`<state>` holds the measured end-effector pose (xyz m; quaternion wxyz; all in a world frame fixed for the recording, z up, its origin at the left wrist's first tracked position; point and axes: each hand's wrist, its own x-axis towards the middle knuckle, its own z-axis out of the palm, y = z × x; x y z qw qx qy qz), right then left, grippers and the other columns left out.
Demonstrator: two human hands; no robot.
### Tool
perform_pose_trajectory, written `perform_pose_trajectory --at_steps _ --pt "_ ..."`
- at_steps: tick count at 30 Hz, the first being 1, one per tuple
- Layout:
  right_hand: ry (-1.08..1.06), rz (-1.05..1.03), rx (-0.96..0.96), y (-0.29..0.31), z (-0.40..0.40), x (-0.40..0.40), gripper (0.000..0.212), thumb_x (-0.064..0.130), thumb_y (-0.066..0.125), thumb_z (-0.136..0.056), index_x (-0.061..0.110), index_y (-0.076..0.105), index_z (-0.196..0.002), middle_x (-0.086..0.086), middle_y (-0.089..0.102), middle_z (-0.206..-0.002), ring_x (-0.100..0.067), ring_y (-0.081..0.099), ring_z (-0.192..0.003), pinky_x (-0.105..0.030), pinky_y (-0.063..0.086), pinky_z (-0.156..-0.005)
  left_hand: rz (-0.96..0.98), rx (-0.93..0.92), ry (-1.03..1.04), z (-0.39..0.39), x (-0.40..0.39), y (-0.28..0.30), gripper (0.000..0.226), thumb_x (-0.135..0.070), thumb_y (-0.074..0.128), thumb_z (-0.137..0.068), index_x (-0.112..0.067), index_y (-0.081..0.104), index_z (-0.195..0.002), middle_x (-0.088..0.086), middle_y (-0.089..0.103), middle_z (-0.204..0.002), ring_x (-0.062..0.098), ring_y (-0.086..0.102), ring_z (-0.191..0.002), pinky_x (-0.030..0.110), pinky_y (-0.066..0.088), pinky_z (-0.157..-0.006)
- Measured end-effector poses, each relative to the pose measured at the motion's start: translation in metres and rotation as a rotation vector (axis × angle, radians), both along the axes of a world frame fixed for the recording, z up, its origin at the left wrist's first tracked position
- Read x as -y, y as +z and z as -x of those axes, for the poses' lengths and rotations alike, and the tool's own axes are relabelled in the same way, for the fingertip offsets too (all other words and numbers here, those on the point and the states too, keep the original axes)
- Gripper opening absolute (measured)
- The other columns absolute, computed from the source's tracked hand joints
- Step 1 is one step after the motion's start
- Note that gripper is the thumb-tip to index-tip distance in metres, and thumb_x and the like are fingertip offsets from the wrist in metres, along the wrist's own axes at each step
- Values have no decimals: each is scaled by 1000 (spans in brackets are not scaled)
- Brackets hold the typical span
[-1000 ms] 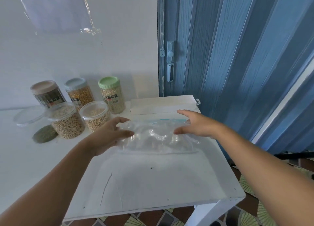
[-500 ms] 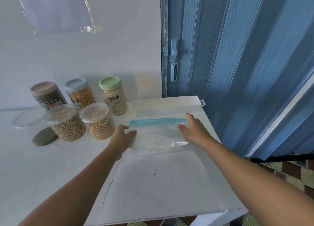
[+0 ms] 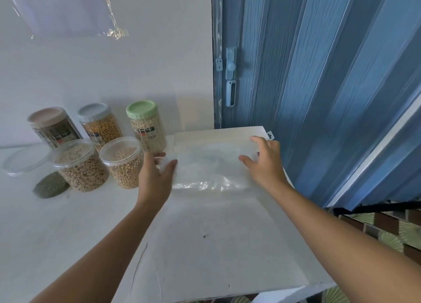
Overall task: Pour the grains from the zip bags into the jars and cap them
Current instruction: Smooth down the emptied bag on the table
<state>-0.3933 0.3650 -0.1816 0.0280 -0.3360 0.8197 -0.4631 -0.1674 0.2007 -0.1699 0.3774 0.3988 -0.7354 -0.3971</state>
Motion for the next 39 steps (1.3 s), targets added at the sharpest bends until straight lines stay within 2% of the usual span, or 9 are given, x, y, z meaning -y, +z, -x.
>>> perform_pose_trajectory --at_steps 5,10,15,18,20,22,27,30,39 --pt "7 -212 -75 -8 10 13 39 29 68 -100 19 59 -136 -10 43 -138 -29 49 -124 -37 44 -101 49 202 -18 29 20 -1 34 -27 70 -99 -16 49 -123 8 58 -120 24 55 -106 42 52 -91" --pt "122 -587 -538 -7 4 17 36 38 46 -108 16 72 -119 -5 61 -129 -30 54 -120 -42 41 -102 72 401 -35 32 23 -29 30 -23 67 -100 -15 47 -122 15 59 -123 27 56 -96 40 49 -83" --pt "261 -680 -440 -20 4 13 49 47 25 -110 16 63 -112 -2 63 -120 -27 51 -124 -43 38 -104 445 626 40 30 16 -24 48 -29 68 -98 -16 49 -140 18 44 -144 42 40 -133 56 45 -106" --pt "272 -724 -406 -28 5 14 50 46 23 -110 14 59 -127 -2 58 -137 -27 40 -140 -44 31 -114 676 606 -190 38 3 -11 57 -49 45 -107 -24 37 -158 8 29 -167 36 20 -155 55 24 -126" --pt "263 -740 -425 -31 4 16 53 46 21 -110 15 55 -135 -1 54 -145 -27 35 -145 -44 28 -117 645 728 -462 44 -4 -13 71 -68 24 -105 -35 10 -165 -5 2 -172 23 -5 -161 46 3 -130" --pt "254 -737 -405 -31 2 16 56 48 19 -110 16 51 -144 0 48 -155 -25 28 -151 -44 23 -121 589 901 -605 46 -1 -24 81 -80 11 -97 -38 -5 -165 -5 -11 -173 20 -17 -159 42 -5 -129" --pt "258 -868 -361 -17 -8 14 74 58 9 -107 14 16 -165 -2 16 -173 -25 -3 -161 -52 -7 -128 602 1026 -620 52 11 -45 84 -84 5 -94 -40 -12 -164 -3 -16 -173 23 -20 -159 44 -7 -130" --pt "258 -899 -457 -12 -19 22 70 54 9 -107 19 -5 -166 -10 -2 -174 -29 -15 -159 -52 -13 -127 617 1016 -621 53 10 -50 84 -85 4 -94 -40 -13 -163 -2 -15 -173 25 -19 -159 46 -6 -130" --pt "326 -759 -308 -41 -16 17 81 80 6 -94 40 -6 -164 2 -9 -174 -19 -13 -160 -43 -5 -130 437 917 -637 50 17 -52 82 -85 7 -91 -47 -10 -161 -11 -18 -171 14 -24 -156 34 -14 -124"
